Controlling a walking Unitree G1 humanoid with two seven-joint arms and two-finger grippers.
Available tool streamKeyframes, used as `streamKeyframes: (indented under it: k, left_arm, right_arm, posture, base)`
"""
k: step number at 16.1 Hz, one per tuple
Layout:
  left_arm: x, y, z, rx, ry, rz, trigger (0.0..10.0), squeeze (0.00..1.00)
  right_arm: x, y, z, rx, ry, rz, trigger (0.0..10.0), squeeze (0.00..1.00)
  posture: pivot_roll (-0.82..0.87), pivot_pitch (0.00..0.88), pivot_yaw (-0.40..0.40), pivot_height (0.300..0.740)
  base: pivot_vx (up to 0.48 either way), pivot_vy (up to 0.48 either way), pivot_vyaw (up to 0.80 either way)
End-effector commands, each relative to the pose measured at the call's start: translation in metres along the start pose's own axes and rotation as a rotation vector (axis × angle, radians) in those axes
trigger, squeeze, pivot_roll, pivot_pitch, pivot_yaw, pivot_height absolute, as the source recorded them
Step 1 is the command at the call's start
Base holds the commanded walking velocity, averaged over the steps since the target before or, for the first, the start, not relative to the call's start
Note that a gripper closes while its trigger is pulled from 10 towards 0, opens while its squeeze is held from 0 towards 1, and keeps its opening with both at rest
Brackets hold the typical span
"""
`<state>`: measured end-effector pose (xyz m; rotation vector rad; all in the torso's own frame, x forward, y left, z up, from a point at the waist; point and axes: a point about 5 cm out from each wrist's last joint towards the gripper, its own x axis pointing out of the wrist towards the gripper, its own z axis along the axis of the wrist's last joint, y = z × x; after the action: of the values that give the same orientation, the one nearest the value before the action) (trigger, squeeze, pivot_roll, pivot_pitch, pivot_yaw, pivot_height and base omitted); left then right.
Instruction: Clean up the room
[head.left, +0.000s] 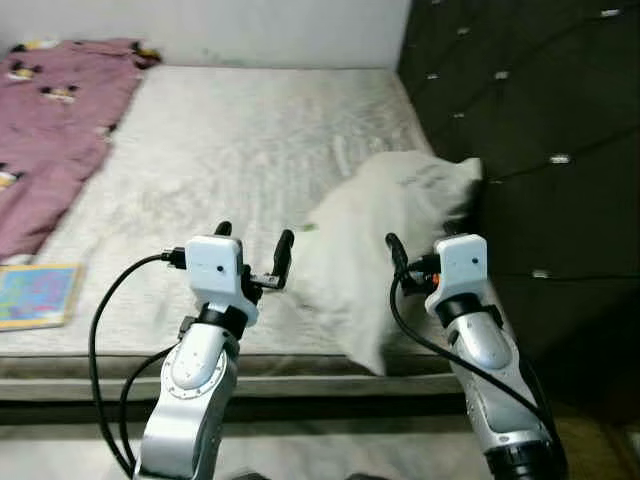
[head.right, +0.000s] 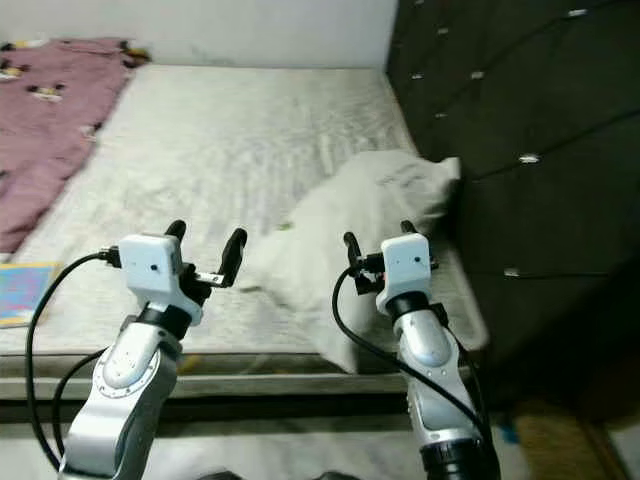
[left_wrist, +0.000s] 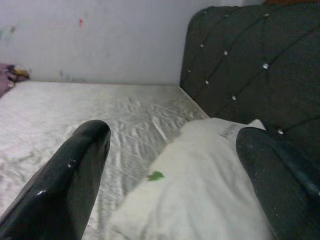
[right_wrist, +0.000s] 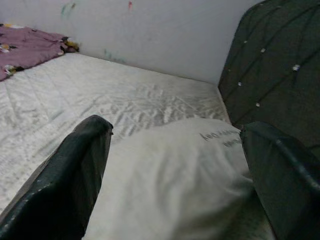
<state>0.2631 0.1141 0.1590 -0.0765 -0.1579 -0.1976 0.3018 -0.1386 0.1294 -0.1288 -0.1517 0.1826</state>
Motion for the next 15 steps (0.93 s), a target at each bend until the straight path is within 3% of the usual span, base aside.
streamKeyframes:
  k: [1,6,11,15]
  left_arm:
    - [-0.0016,0.0025,-0.0009,-0.002,0.011,0.002,10.0,0.00]
    - [-0.0009,0.0002,0.0004,-0.007,0.008,-0.003,10.0,0.00]
    - [-0.0049,0.0075,0.0011,-0.014,-0.001,0.021,10.0,0.00]
    - [-0.0001,0.0047,0.0042,-0.027,-0.023,0.003,10.0,0.00]
  right_arm:
    - [-0.0002,0.0057,0.0030,0.003,-0.010,0.010,10.0,0.00]
    - [-0.0003,0.0000,0.0028,-0.020,-0.009,-0.001,10.0,0.00]
    - [-0.0012,0.0047,0.0012,0.024,-0.005,0.007,10.0,0.00]
    - [0.0012,0.0042,0.0020,0.026,-0.005,0.004,10.0,0.00]
  posture:
    - [-0.08,0.153,-0.017,0.740]
    - [-0.07,0.162,-0.018,0.740]
    - [-0.06,0.157,-0.016,0.740]
    - [-0.07,0.148,-0.015,0.740]
  base:
    - [0.000,-0.300,0.00]
    - [0.000,-0.317,0.00]
    - [0.000,0.000,0.00]
    - [0.000,0.000,0.00]
